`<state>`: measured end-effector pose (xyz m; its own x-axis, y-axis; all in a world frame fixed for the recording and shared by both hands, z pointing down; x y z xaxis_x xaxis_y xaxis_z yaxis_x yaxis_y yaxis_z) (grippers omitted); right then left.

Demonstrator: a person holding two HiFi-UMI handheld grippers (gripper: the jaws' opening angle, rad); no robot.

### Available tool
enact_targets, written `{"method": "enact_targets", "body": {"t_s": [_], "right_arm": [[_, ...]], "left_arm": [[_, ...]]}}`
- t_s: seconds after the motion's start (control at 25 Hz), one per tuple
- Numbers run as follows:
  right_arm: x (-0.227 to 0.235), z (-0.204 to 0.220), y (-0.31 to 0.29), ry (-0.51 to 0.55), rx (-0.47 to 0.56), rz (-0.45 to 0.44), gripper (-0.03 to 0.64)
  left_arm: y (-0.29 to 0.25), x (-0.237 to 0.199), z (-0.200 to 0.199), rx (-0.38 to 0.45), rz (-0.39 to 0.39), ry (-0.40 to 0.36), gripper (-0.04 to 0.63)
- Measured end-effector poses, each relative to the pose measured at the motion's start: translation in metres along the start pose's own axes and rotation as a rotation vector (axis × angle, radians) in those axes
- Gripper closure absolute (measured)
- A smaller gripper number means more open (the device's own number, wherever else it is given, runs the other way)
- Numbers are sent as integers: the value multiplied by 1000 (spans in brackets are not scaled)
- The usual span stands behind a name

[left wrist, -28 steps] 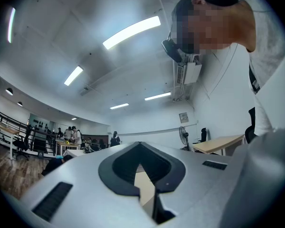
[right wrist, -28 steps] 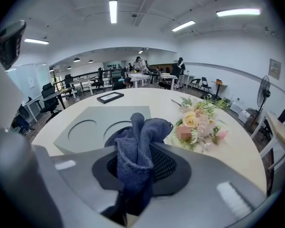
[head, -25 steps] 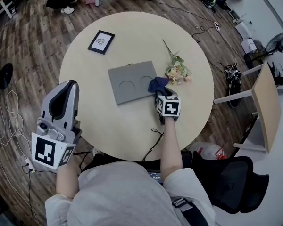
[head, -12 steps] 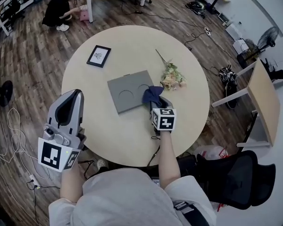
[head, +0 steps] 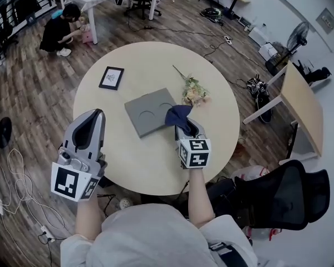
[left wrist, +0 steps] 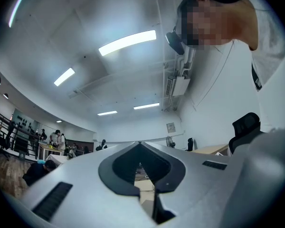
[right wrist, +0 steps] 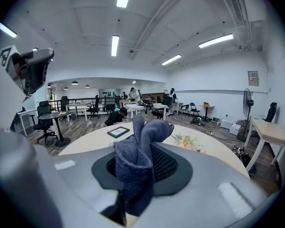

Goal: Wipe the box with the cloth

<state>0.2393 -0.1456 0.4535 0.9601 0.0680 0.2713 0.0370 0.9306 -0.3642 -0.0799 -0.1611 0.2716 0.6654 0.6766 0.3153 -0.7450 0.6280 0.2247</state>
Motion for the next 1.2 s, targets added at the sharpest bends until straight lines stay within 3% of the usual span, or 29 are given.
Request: {"method": "enact_targets", "body": {"t_s": [0.32,1.2], "right_arm": [[-30,-19,59,-33,131,16,517],[-103,-38,186,15,413,55,517]], "left_arm": [[14,-2,-12,46,50,8,592],[65,8,-42,144,133,26,592]]}}
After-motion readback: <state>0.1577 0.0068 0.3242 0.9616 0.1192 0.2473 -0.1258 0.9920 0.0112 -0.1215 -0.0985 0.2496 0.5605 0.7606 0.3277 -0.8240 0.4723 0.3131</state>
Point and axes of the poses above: the fingertips, and each gripper's own axes: y backward along the fingers, x to its right, z out of its underside, the point moved 8 cm from there along y, backward along the fingers, and after that the axes turned 15 degrees about -y, right-handed, at the moved point
